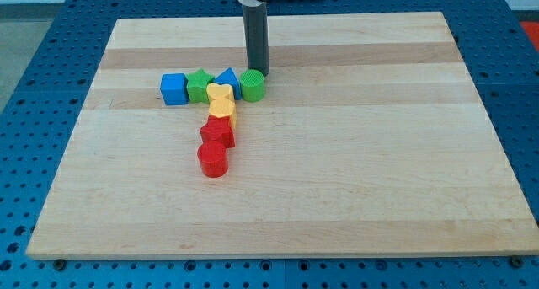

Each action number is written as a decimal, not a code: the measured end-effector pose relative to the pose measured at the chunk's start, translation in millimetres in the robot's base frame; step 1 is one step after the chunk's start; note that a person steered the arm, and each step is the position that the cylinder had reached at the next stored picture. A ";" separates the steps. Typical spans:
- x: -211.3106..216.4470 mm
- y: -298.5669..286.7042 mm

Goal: Place your arm at the top right corner of the board

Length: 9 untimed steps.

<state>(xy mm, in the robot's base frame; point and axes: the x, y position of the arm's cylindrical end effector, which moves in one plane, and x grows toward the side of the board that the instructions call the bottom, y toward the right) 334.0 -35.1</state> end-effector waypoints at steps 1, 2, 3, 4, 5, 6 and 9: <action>-0.1 0.0; -2.8 0.8; -11.5 1.7; -50.2 24.6; -59.1 58.5; -63.0 54.7; -67.1 101.9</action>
<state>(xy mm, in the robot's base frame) 267.0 66.9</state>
